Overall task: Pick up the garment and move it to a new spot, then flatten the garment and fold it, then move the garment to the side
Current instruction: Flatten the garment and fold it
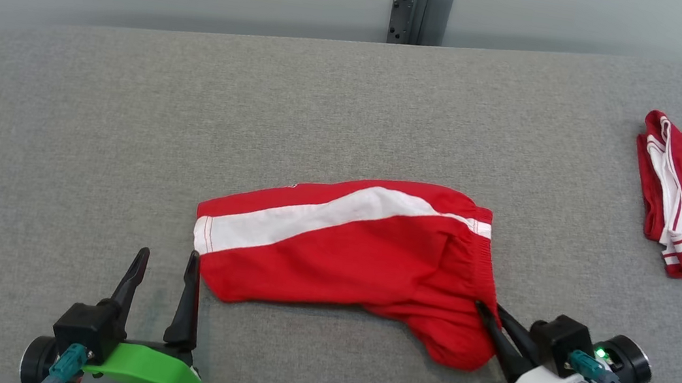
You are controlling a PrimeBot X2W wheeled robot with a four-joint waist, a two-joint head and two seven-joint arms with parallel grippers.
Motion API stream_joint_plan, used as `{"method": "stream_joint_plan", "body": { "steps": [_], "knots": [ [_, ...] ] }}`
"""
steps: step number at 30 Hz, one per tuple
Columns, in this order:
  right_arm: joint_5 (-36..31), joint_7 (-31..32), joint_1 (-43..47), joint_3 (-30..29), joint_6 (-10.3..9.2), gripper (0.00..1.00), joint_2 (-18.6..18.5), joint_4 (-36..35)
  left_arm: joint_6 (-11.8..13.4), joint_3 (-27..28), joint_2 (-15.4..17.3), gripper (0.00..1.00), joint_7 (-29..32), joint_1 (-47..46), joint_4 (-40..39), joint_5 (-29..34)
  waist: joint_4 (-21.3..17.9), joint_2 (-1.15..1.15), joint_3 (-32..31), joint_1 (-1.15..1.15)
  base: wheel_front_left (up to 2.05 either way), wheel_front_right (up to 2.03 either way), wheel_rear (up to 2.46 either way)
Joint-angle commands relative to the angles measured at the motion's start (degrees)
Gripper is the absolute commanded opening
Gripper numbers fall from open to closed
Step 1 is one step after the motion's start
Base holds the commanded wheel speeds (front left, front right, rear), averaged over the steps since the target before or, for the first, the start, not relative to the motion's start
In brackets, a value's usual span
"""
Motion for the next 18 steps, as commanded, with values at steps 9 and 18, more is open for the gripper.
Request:
{"method": "stream_joint_plan", "body": {
  "steps": [9, 18],
  "knots": [
    [-5.89, -4.32, 3.98, -7.53, -0.02, 0.00, 1.99, 4.37, -0.91, 0.43, 0.09, 1.00, -0.01, -0.51, 0.44, 0.98, -2.02, 0.00, 1.19, 0.00, 0.00, 0.00, 0.00],
    [-4.78, -7.81, 5.41, -10.62, -0.02, 1.00, 1.62, 8.31, -1.06, 0.84, 0.09, 1.00, -0.01, -0.41, 0.00, 0.83, -1.81, 0.00, 1.04, 0.00, 0.00, 0.00, 0.00]
  ]
}}
